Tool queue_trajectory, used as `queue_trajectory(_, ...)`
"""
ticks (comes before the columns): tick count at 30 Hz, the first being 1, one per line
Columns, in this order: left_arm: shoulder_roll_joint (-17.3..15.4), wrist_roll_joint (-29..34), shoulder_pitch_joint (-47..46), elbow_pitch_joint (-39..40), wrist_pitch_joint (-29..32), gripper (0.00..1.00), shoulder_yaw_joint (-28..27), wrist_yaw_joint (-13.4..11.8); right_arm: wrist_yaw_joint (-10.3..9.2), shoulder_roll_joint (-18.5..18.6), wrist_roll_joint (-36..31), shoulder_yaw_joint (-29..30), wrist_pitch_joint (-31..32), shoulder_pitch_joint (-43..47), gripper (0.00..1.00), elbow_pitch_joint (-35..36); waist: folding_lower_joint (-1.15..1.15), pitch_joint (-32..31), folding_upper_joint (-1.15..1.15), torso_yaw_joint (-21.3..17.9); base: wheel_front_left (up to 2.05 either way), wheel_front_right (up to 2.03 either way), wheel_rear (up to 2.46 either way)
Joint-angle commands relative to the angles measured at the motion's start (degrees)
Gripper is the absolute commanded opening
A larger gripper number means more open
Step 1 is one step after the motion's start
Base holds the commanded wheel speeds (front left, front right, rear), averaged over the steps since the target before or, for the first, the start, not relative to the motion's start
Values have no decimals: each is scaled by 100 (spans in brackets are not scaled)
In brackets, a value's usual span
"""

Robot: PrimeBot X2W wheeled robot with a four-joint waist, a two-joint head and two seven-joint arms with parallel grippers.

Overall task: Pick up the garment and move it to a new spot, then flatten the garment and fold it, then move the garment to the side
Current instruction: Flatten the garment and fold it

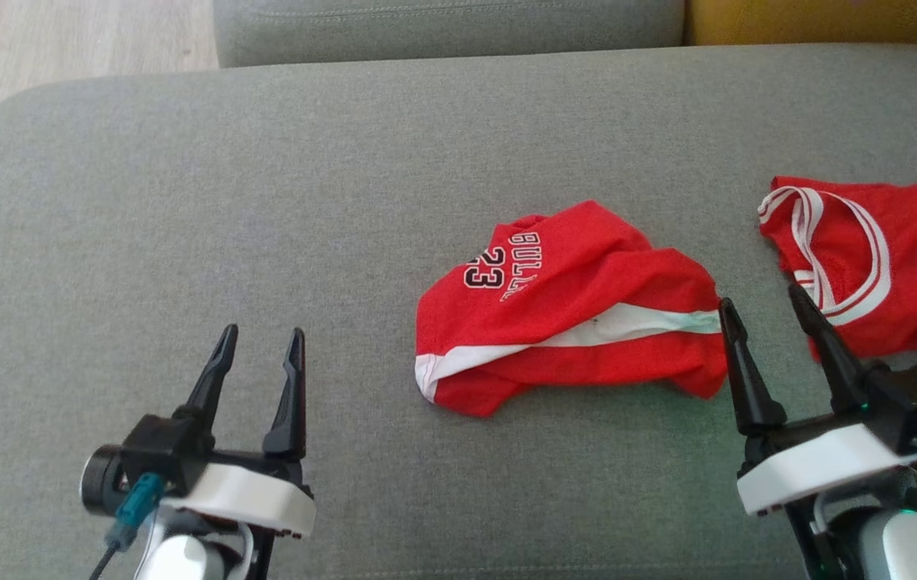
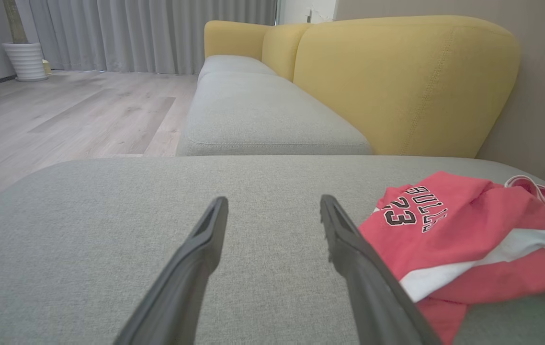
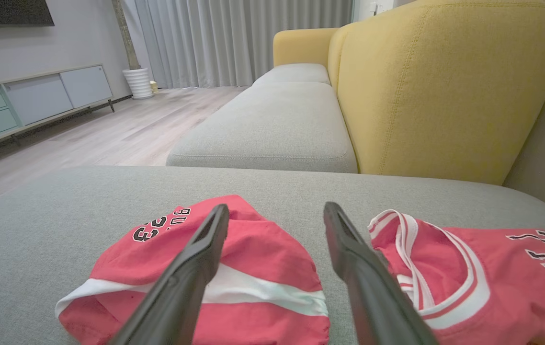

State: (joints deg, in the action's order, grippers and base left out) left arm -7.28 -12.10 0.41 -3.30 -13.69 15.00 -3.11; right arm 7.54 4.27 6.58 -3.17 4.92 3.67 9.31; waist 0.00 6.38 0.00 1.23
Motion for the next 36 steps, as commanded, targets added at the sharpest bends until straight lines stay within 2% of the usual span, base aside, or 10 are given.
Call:
queue_trajectory(1,-88,29,-144,214,-2,100,-166,-36,-5,-8,33,-119,33,-97,100,259,0,-7,0,2,0,0,0)
queue_trajectory(14,-113,1,-194,277,95,100,-60,-47,-5,-71,90,-99,56,-76,100,246,0,44,0,5,0,0,0)
queue_trajectory(17,-88,-23,-268,195,232,100,89,60,-5,-78,104,-99,59,-90,100,218,0,74,0,3,0,0,0)
queue_trajectory(24,118,-162,-678,-425,861,100,849,650,-5,-85,122,-165,87,-205,100,188,0,297,0,-84,0,0,0)
queue_trajectory(33,284,-440,-1351,-1726,887,100,998,817,-5,-96,119,-189,53,-346,100,98,0,565,0,-338,0,0,0)
queue_trajectory(34,300,-481,-1398,-1830,871,60,1020,834,-5,-98,120,-167,42,-344,100,89,0,577,0,-352,0,0,0)
queue_trajectory(35,313,-508,-1434,-1918,851,38,1045,846,-5,-101,123,-145,36,-339,100,74,0,587,0,-370,0,0,0)
queue_trajectory(36,323,-526,-1471,-1999,830,5,1069,856,-5,-103,127,-125,31,-336,100,60,0,600,0,-385,0,0,0)
